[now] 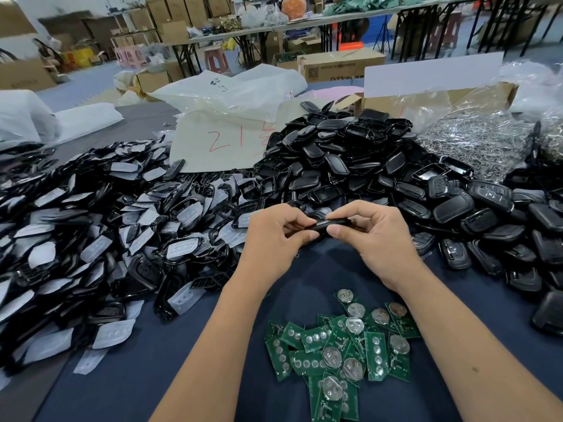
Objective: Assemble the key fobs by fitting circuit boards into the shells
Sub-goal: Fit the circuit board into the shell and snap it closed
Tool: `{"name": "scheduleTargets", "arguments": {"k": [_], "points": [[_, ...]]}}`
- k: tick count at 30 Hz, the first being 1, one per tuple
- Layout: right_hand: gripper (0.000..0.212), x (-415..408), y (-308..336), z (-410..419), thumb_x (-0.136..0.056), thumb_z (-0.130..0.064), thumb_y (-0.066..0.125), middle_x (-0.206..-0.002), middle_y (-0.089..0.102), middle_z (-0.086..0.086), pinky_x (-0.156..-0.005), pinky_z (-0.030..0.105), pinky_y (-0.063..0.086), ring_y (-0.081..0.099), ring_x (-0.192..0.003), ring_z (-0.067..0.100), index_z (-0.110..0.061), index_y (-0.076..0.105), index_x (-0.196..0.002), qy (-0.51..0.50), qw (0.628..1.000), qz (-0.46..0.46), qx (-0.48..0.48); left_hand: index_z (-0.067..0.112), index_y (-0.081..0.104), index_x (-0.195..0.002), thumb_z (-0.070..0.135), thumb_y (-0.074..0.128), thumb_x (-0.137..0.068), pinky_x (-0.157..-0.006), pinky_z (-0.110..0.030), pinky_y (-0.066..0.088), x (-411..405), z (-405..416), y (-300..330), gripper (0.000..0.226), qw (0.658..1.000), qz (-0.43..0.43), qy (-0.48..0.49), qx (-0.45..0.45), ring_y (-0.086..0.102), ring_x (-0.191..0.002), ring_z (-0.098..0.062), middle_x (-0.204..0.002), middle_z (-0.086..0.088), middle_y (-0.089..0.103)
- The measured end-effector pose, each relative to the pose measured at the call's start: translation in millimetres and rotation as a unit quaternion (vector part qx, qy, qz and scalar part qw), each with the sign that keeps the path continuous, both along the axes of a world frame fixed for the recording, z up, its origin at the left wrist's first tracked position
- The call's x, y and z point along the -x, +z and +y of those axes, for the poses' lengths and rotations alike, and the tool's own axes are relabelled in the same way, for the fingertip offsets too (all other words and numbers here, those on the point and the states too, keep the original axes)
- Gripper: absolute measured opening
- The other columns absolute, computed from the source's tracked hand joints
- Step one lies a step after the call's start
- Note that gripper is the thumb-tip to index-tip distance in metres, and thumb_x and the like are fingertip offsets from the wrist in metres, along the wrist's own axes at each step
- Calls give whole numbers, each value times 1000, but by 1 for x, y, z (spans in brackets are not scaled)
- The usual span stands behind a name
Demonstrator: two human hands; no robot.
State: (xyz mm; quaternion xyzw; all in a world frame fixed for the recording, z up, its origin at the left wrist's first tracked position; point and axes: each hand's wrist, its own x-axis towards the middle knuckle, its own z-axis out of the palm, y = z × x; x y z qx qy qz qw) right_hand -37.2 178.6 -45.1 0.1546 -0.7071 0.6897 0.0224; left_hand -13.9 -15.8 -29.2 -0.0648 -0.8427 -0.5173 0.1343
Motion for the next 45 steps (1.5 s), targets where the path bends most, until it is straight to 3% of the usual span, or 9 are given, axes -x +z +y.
{"name": "scheduleTargets", "arguments": {"k": [8,13,16,19,22,26,34,40,45], "points": [[26,-5,1,-8,-82,-4,86,-95,76,-4,-82,43,61,73,-86,19,-19,78,-101,-5,993,91,-75,25,70,-105,1,86,-75,-75,-20,58,-4,7,0,42,993,84,-5,80,70,-83,-4,-84,13,71],[25,-2,2,-10,-93,-9,77,-89,72,0,-64,26,53,62,-69,12,-17,71,-116,-21,999,25,29,24,69,-99,3,89,-75,-76,-27,60,-3,11,0,38,997,3,16,-82,74,-79,-16,-81,-1,72],[11,-2,1,-10,-101,-20,67,-69,64,-1,-56,23,47,55,-61,12,-17,77,-105,-18,1000,1,23,11,69,-93,-3,87,-75,-79,-35,62,-3,12,0,29,975,-54,-20,-214,74,-81,-22,-87,-15,73],[23,-3,2,-11,-102,-28,65,-59,51,3,-49,22,35,43,-57,15,-20,79,-85,-8,999,-30,36,0,64,-94,-9,82,-77,-81,-41,64,-3,13,-2,27,941,-93,-64,-319,71,-82,-25,-86,-18,68],[37,-4,3,-14,-97,-36,68,-59,39,9,-45,24,24,29,-53,18,-4,72,-78,3,996,-59,66,-3,63,-98,-5,82,-75,-80,-38,62,-3,13,-2,31,919,-109,-98,-366,72,-88,-28,-91,-18,70],[63,-5,3,-16,-88,-45,70,-60,34,10,-43,23,21,23,-47,14,14,54,-77,4,993,-68,99,-12,60,-107,2,83,-69,-78,-36,62,-3,14,-1,46,915,-117,-98,-373,72,-87,-27,-94,-19,70],[61,-5,4,-16,-90,-42,71,-56,36,7,-43,21,26,27,-46,13,16,56,-77,-9,992,-61,111,-5,62,-101,0,82,-71,-74,-32,62,-6,20,-1,37,915,-113,-81,-379,74,-83,-22,-92,-18,69],[42,-6,5,-20,-102,-29,68,-51,38,2,-44,24,23,27,-45,14,-7,66,-66,-87,991,-52,86,8,64,-109,1,80,-86,-77,-36,63,-5,25,-2,29,948,-79,-16,-309,77,-85,-32,-85,-10,74],[39,7,14,-9,-106,-29,61,-54,54,-4,-39,18,33,43,-42,7,-15,54,-71,-206,928,-161,266,17,61,-116,14,75,-94,-71,-33,62,-5,26,-3,26,955,-64,11,-288,76,-81,-28,-89,-1,75]]}}
